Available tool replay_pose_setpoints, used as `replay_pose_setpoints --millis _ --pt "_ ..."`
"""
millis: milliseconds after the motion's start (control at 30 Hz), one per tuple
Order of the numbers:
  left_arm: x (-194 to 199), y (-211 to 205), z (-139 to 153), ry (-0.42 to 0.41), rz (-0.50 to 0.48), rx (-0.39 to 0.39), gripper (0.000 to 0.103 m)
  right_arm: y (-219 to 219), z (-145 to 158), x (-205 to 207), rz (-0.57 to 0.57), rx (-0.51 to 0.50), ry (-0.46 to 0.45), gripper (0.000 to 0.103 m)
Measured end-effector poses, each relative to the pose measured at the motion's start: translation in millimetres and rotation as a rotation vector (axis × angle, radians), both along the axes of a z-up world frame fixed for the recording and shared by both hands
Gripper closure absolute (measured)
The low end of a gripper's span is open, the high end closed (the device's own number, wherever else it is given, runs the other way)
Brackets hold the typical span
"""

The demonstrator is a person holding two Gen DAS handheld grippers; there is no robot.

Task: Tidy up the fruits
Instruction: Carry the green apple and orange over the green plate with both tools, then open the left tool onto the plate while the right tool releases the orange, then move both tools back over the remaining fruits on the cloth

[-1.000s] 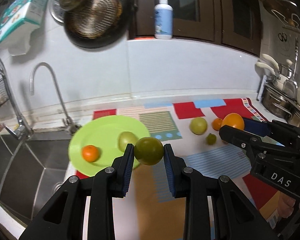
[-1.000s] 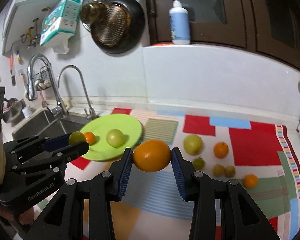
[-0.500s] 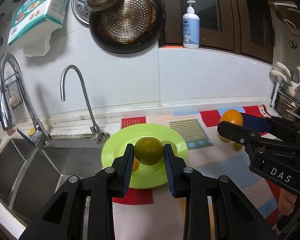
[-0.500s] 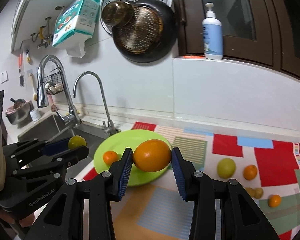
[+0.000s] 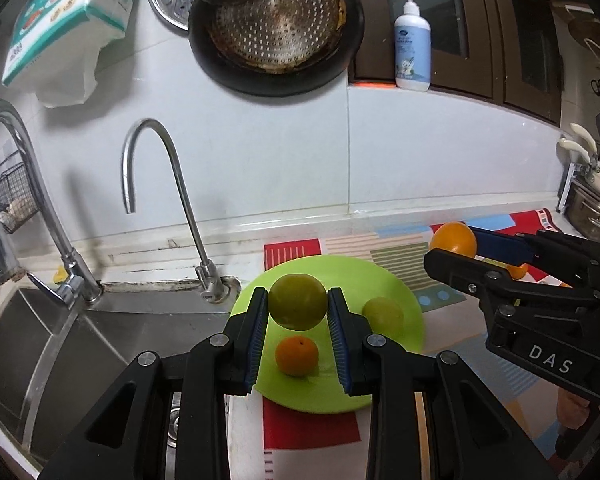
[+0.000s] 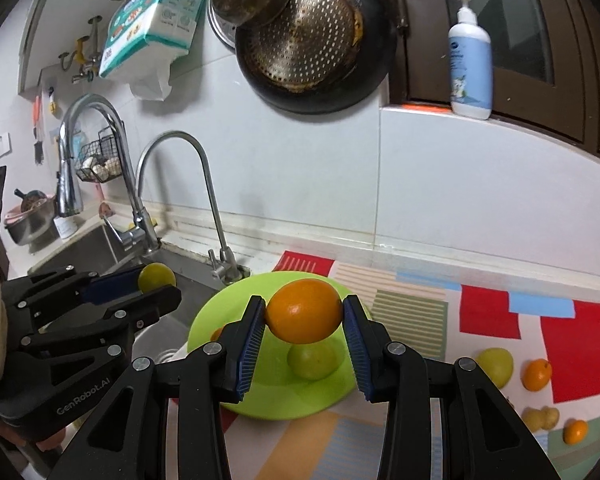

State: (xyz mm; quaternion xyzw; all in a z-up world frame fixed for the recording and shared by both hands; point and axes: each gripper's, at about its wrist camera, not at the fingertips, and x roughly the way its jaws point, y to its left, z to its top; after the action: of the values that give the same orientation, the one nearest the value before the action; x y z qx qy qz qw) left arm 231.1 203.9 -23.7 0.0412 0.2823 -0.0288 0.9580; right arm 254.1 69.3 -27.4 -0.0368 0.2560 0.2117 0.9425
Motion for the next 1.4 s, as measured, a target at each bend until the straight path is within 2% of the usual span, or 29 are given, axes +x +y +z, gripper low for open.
replay_pose_setpoints --millis 400,767,900,967,1133,1300,1400 --pt "54.4 13.6 -36.4 0.08 -0.005 -0.014 0.073 16.2 -34.9 57.0 0.003 -0.023 0.093 0.062" --pt "80.9 15.3 -65.4 0.145 -0.012 -0.009 0.073 23.8 -63.7 88.3 0.009 -0.031 0.16 0.062" --pt "82.6 13.6 -67.7 0.143 -0.009 0.003 0.061 24.2 -69.4 93.9 0.004 -0.025 0.185 0.061" --pt "81.4 13.8 -66.2 0.14 -0.008 0.002 0.06 21.0 -69.7 94.6 -0.008 -0.01 0.196 0.055" --pt "72.5 13.8 -56.8 0.12 0.018 0.006 0.047 14.8 -62.7 85.0 -0.037 -0.008 0.165 0.054" --pt "60.6 14.6 -43.8 0.096 0.044 0.005 0.04 8.7 -53.0 69.9 -0.062 -0.018 0.135 0.053" --pt "52.6 15.3 -35.0 0.08 0.059 -0.006 0.036 4.1 -47.0 60.2 -0.079 -0.021 0.121 0.045"
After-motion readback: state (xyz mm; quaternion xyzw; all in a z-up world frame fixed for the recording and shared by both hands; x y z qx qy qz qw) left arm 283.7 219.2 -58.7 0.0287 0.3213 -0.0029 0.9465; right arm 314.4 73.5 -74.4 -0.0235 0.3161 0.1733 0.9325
